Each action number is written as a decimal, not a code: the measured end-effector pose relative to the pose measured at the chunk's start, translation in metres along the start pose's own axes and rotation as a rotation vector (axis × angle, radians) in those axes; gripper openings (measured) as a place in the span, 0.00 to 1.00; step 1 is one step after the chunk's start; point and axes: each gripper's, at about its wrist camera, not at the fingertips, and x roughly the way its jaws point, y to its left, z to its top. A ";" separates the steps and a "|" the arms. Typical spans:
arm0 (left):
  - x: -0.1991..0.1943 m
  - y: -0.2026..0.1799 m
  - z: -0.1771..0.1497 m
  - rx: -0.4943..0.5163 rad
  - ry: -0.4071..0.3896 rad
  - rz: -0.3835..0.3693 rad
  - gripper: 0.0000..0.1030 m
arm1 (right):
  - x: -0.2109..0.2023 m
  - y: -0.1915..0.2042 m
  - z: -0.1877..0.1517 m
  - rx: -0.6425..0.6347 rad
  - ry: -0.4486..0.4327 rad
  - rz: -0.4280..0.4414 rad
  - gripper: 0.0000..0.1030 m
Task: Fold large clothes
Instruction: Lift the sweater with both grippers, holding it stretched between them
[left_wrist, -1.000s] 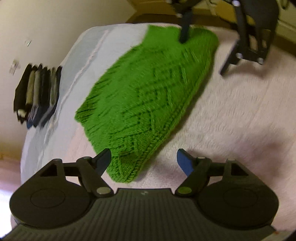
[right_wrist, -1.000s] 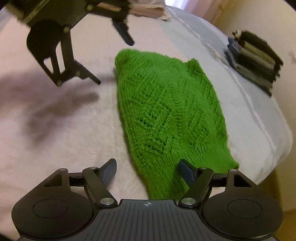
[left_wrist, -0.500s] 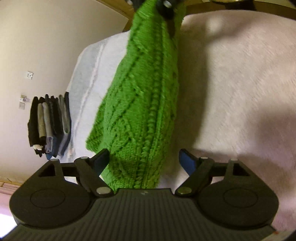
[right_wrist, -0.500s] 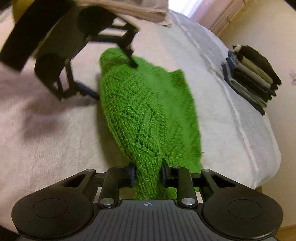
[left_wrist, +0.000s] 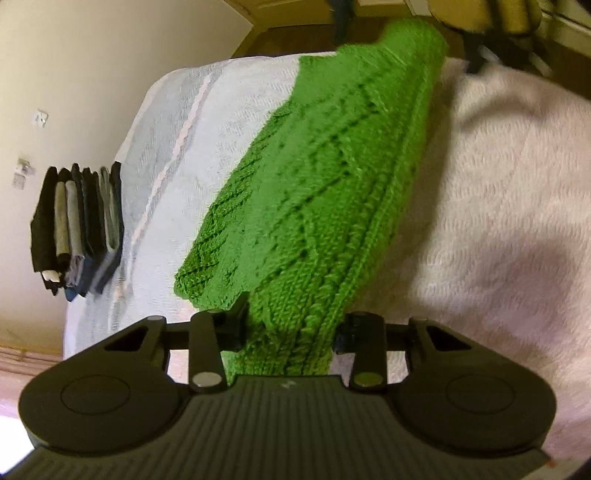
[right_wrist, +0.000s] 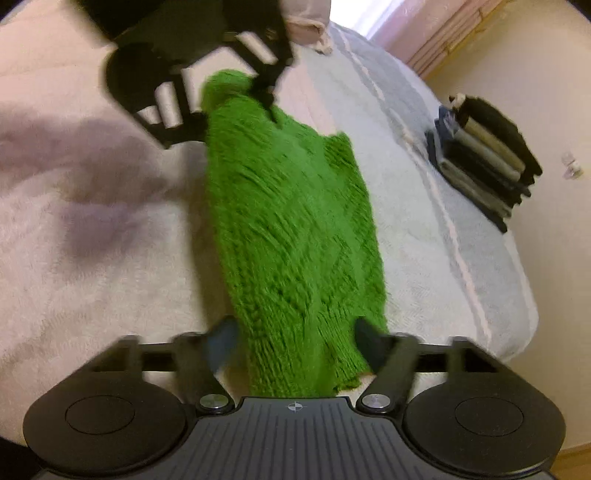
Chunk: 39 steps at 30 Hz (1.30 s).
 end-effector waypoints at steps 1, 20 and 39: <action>0.000 0.003 0.001 -0.011 0.002 -0.012 0.34 | 0.000 0.007 0.000 -0.013 -0.015 0.007 0.71; -0.036 0.042 0.021 -0.149 0.027 -0.167 0.33 | 0.011 -0.039 0.015 -0.061 0.084 0.042 0.26; -0.110 0.048 0.031 -0.199 0.060 -0.215 0.33 | -0.069 -0.050 0.042 -0.074 0.102 0.129 0.26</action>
